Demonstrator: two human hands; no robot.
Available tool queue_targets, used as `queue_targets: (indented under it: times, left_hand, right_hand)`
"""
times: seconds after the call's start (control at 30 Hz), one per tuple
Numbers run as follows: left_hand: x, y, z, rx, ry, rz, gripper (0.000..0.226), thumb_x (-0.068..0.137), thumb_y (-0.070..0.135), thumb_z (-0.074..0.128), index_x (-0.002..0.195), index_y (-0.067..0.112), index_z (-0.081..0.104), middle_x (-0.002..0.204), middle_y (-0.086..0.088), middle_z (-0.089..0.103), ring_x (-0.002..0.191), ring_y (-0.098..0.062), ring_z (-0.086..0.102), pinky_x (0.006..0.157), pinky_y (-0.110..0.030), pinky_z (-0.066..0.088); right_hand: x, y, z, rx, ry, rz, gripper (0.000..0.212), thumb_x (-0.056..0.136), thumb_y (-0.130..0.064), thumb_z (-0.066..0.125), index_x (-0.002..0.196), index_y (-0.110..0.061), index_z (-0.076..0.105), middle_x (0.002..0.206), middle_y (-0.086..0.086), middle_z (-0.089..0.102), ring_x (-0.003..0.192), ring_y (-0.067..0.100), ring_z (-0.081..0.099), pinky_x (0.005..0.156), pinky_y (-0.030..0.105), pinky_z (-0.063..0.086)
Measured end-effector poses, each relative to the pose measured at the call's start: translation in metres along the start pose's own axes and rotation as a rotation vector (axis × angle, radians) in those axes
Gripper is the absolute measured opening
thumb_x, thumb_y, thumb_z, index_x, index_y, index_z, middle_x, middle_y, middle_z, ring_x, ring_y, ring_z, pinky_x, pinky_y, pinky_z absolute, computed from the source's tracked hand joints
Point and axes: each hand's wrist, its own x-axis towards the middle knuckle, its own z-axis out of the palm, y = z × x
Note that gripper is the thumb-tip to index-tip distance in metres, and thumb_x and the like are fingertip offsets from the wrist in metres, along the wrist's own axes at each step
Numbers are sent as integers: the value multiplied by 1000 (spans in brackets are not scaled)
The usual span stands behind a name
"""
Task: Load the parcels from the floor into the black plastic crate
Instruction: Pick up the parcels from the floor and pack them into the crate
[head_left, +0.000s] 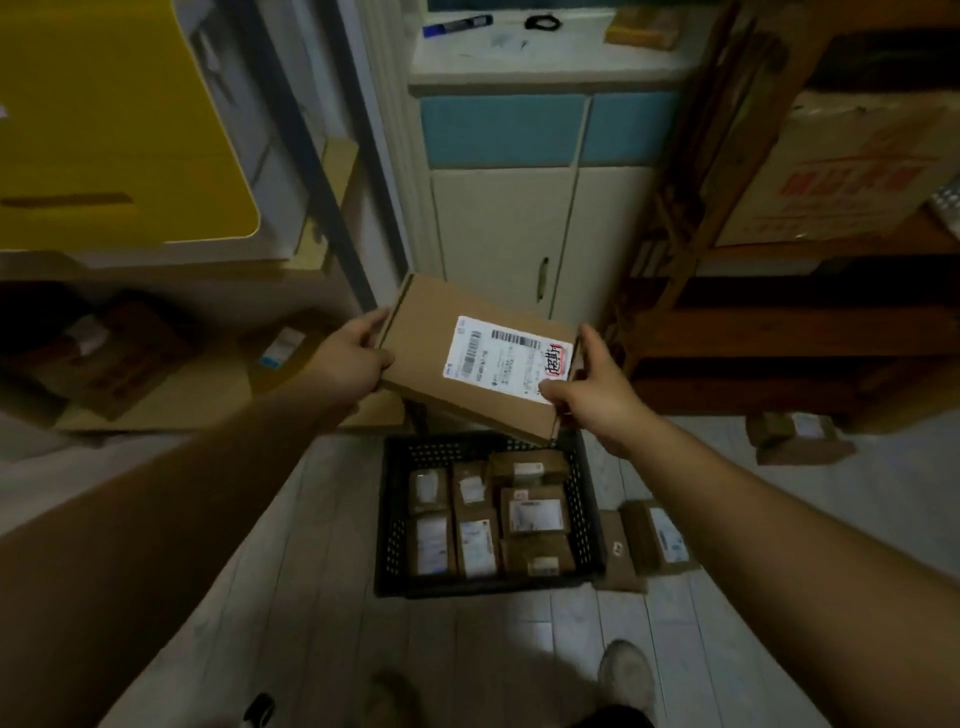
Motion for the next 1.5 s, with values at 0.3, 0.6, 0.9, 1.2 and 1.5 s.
queue_targets:
  times: [0.3,0.6,0.9,1.2,1.5]
  left_hand:
    - [39,-50,10,-315,-69,-162,12,91,10,52,102,7,53,92,-14,64,78,-28,67,67,-44,60]
    - [89,-128,66,-325,-3,-184,52,89,1,55,129,27,33,120,-9,49,99,-33,60,68,-41,56]
    - [163,-243,114,41,-25,-152,35,89,15,60,120,18,46,110,-9,58,96,-27,59,87,-43,52]
    - [211,-425,191,567,-21,-45,101,82,35,67,149,24,-9,153,-15,14,137,-36,27,110,-51,32]
    - [245,-508,220,851,-115,26,93,81,44,67,149,23,7,156,-12,-14,140,-39,16,113,-47,29]
  right_hand:
    - [10,35,63,198,67,151,69,84,1,65,131,-29,24,101,1,58,89,21,65,61,29,58]
    - [69,125,63,105,72,174,39,88,-5,62,117,-16,39,107,5,59,86,15,65,60,25,55]
    - [163,227,81,-87,191,29,59,93,-22,60,144,-22,30,118,-2,52,100,16,57,59,15,49]
    - [243,389,183,-442,-73,-47,103,81,-31,70,151,-30,-6,150,8,23,132,27,38,106,45,40]
    - [289,480,208,-760,-265,-335,92,82,-44,67,152,-35,8,159,-8,-10,146,24,12,116,45,27]
